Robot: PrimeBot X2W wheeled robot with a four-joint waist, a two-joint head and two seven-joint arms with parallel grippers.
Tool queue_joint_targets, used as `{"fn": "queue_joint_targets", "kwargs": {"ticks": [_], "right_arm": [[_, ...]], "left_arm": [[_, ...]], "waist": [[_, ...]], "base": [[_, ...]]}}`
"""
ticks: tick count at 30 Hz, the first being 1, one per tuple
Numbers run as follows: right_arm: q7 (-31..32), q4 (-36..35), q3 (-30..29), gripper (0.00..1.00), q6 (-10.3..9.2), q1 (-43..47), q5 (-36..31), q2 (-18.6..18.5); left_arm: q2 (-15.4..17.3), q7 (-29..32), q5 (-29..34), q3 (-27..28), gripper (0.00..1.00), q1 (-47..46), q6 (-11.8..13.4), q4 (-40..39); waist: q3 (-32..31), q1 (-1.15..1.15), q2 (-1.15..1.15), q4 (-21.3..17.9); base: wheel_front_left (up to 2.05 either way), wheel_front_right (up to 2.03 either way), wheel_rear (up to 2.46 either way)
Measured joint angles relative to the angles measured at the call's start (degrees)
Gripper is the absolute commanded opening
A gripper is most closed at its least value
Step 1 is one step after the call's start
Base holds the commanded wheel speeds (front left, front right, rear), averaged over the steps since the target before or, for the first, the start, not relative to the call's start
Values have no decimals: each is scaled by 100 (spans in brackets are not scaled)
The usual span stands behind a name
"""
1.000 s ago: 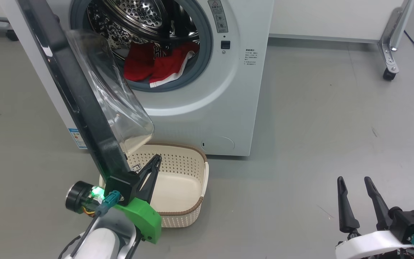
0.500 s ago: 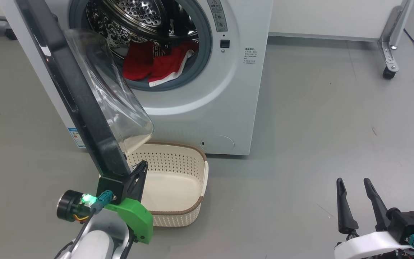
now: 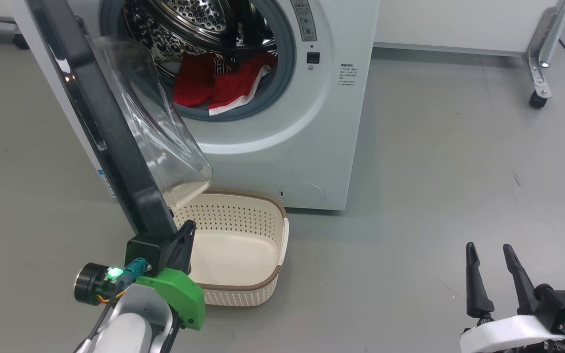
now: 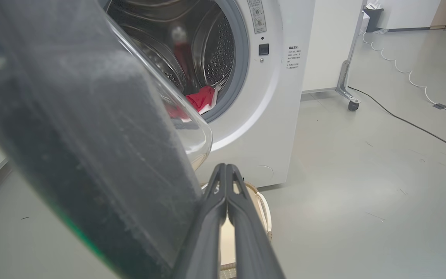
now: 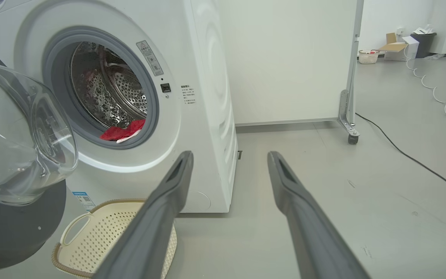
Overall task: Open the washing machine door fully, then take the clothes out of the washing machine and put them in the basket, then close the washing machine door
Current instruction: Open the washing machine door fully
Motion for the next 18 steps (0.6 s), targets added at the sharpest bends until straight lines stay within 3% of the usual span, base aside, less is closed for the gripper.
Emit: {"fn": "queue_joint_targets", "kwargs": {"ticks": [18], "right_arm": [[0,2,-137,100,77,8,-1,116]], "left_arm": [[-55,-94,-3,-23,0,-150,30,246]], "waist": [[30,0,0,681]], "base": [[0,0,0]]}}
